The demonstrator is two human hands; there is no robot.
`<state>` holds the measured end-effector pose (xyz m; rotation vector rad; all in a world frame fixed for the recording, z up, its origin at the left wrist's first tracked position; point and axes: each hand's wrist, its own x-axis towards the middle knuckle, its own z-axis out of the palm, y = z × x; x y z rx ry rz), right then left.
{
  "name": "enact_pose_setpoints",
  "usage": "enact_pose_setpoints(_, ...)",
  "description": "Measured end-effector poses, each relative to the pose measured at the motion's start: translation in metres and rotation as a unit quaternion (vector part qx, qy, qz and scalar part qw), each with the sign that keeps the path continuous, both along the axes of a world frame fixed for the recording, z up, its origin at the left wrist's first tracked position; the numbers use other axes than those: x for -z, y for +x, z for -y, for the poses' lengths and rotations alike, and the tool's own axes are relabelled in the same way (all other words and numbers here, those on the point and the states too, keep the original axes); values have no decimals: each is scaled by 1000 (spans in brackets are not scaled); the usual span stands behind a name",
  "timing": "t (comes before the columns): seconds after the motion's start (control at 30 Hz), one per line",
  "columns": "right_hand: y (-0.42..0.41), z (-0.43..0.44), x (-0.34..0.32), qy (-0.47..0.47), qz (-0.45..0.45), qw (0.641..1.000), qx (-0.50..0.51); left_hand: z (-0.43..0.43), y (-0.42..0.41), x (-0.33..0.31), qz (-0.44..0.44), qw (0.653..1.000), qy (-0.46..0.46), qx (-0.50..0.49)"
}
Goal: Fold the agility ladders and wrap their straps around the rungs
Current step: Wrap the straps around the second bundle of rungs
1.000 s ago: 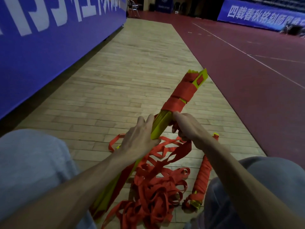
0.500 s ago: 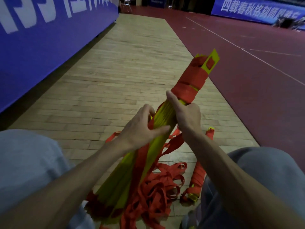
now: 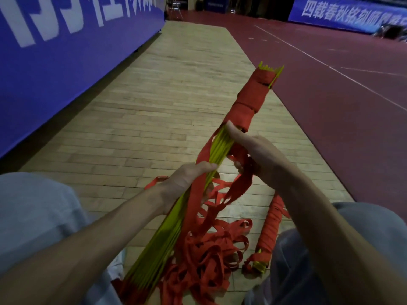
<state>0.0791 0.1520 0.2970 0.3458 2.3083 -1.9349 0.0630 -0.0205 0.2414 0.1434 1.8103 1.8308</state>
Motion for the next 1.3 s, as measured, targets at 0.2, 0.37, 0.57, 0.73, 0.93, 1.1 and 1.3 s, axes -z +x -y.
enact_pose_setpoints(0.2, 5, -13, 1, 155, 36, 987, -33, 14, -8, 1, -27, 997, -3, -79)
enact_pose_setpoints(0.37, 3, -13, 0, 112, 59, 991, -40, 17, -13, 3, -22, 999, -25, -16)
enact_pose_setpoints(0.57, -4, -8, 3, -93, 38, 995, 30, 8, -10, 11, -42, 994, -97, -4)
enact_pose_setpoints(0.73, -5, -13, 6, -89, 49, 995, 21, 4, -8, 14, -102, 983, -153, 0)
enact_pose_setpoints(0.93, -1, -20, 6, 22, 37, 999, 4, 3, -6, 17, -115, 987, -109, 15)
enact_pose_setpoints(1.1, -16, -14, 29, 257, 42, 965, 34, 3, -6, 8, -222, 956, -189, -25)
enact_pose_setpoints(1.3, -26, -6, 50, 232, -16, 965, 117, 6, 0, 12, -445, 828, -338, -32)
